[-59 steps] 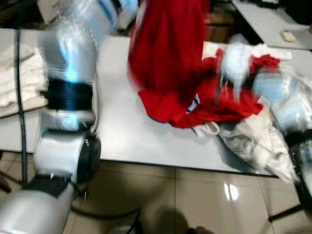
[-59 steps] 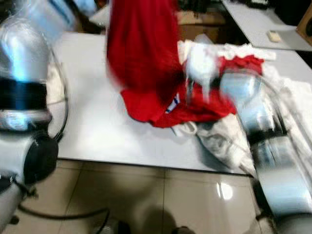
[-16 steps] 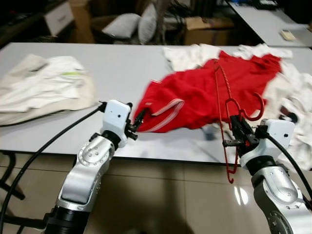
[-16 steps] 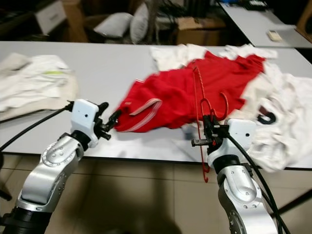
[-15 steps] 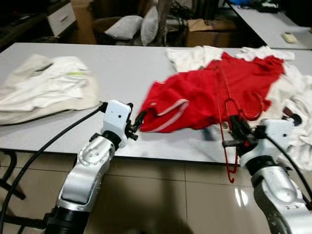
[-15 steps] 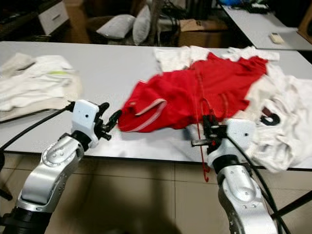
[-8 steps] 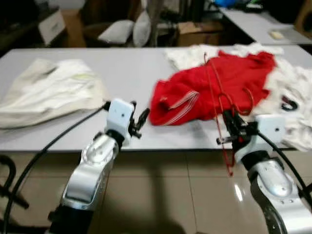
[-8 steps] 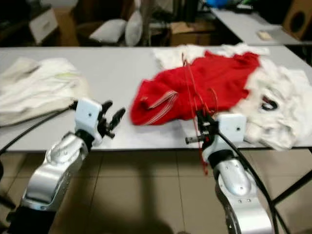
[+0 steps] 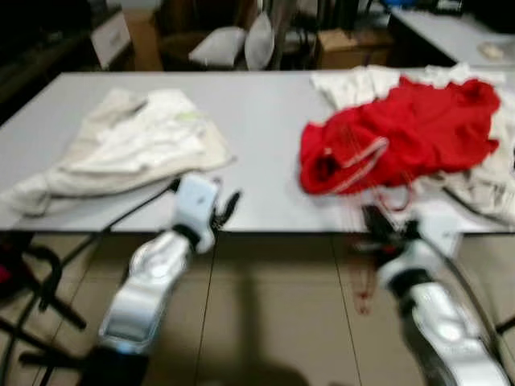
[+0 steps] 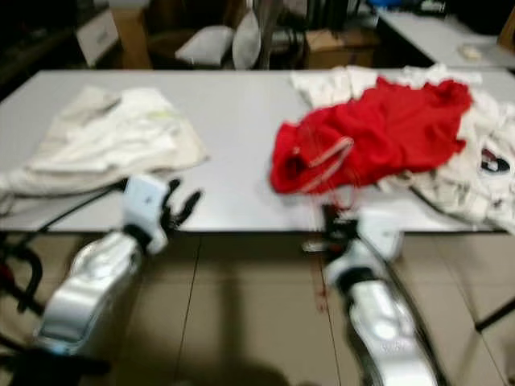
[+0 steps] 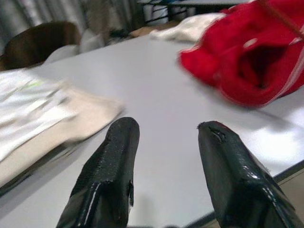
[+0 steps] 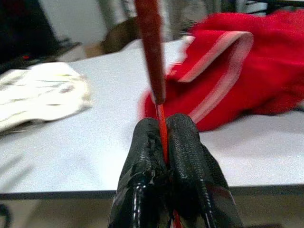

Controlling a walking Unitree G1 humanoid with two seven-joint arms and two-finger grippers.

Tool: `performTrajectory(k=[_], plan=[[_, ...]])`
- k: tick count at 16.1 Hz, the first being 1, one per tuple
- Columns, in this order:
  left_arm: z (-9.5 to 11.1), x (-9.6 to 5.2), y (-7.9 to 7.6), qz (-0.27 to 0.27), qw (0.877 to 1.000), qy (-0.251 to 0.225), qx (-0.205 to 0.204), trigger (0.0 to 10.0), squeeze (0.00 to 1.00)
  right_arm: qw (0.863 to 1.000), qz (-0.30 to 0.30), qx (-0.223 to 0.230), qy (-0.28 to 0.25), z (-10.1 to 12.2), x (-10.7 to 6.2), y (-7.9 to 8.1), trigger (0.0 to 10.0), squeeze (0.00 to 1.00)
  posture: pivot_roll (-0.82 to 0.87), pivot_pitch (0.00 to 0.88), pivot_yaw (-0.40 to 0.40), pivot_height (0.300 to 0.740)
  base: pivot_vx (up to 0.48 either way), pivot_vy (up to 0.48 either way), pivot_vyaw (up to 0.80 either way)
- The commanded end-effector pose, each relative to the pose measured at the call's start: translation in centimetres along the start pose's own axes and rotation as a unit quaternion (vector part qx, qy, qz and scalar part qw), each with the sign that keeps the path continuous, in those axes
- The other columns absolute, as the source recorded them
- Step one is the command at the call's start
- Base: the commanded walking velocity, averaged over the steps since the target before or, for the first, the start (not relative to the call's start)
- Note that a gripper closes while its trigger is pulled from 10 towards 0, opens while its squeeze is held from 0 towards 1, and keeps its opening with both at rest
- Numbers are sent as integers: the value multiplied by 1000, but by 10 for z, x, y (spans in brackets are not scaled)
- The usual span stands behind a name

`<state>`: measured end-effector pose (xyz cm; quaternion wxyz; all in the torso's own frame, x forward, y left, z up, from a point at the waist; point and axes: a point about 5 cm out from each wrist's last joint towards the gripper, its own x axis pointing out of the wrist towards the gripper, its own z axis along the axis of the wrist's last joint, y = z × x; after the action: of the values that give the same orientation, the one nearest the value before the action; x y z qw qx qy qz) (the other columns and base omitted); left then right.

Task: Hang hanger

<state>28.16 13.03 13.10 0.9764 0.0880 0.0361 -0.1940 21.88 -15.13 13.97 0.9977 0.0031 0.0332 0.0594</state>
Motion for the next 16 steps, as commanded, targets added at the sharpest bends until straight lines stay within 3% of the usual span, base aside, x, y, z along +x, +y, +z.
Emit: performTrajectory(k=[1, 3, 7, 10, 12, 13, 16], plan=[[6, 3, -4, -3, 1000, -13, 0, 10000, 0, 1000, -13, -13, -8, 2, 2, -5, 10000, 0, -80, 0, 56, 740, 0, 352, 0], [4, 6, -5, -4, 1000, -11, -4, 10000, 0, 999, -21, -28, -6, 1, 3, -5, 10000, 0, -95, 0, 76, 740, 0, 354, 0], [0, 1, -8, -7, 1000, -8, -10, 10000, 0, 999, -36, -10, 13, -8, -8, -12, 10000, 0, -89, 0, 53, 740, 0, 353, 0], [-4, -1, -4, 1, 1000, -4, -11, 10000, 0, 999, -35, -17, 6, -5, -2, -14, 10000, 0, -99, 0, 61, 740, 0, 354, 0], [-3, -4, -6, -7, 1000, -9, -18, 10000, 0, 998, -58, -5, 16, -12, -8, -20, 10000, 0, -94, 0, 68, 740, 0, 0, 0], [-1, -4, -3, 15, 998, -15, -51, 10000, 0, 998, -62, 0, 17, -12, -8, -20, 10000, 0, -96, 0, 71, 740, 0, 0, 0], [-2, -2, 1, 20, 999, -12, -24, 10000, 0, 998, -57, 6, 10, -8, -6, -20, 10000, 0, -102, 0, 79, 740, 0, 0, 0]])
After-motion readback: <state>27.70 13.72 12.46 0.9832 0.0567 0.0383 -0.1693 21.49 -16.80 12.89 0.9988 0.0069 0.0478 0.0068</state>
